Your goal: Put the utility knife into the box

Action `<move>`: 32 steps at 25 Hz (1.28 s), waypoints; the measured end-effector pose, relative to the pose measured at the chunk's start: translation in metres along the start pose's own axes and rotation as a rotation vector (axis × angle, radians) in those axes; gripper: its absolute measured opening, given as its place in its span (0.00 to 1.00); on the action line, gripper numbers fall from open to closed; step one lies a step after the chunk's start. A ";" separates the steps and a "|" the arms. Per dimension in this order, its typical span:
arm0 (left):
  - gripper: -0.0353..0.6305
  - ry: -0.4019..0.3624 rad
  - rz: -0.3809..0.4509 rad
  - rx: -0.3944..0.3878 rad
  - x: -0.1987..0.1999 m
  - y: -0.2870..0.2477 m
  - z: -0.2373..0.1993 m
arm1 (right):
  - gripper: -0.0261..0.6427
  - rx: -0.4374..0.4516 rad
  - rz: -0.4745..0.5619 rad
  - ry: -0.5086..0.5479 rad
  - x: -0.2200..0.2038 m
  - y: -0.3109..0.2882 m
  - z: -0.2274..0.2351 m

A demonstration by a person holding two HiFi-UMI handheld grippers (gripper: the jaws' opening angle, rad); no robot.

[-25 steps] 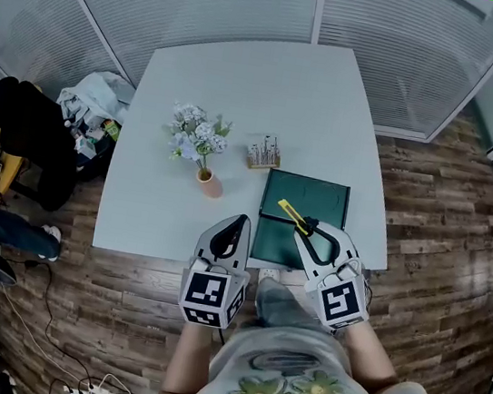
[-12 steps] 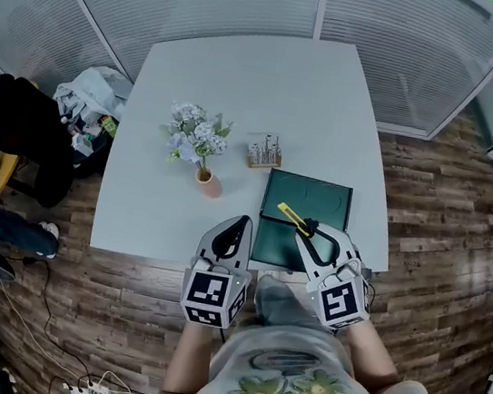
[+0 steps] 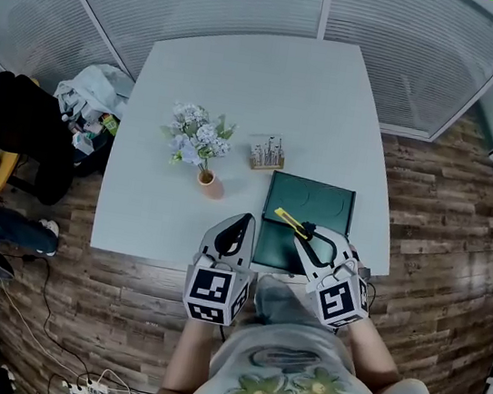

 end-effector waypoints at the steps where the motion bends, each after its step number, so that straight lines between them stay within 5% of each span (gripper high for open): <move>1: 0.04 -0.001 -0.002 -0.001 0.000 -0.001 0.000 | 0.16 0.004 -0.006 0.006 -0.001 -0.001 0.000; 32: 0.05 -0.006 -0.047 -0.033 -0.017 -0.019 0.001 | 0.16 0.112 -0.165 0.033 -0.043 -0.017 -0.008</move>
Point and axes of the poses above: the fingertips, and each gripper's own axes: y backward along the fingers, z to its right, x out of its top, the point moved 5 cm from there along y, backward along the fingers, and after that the axes turned 14 degrees about -y, right-handed, at the moved point
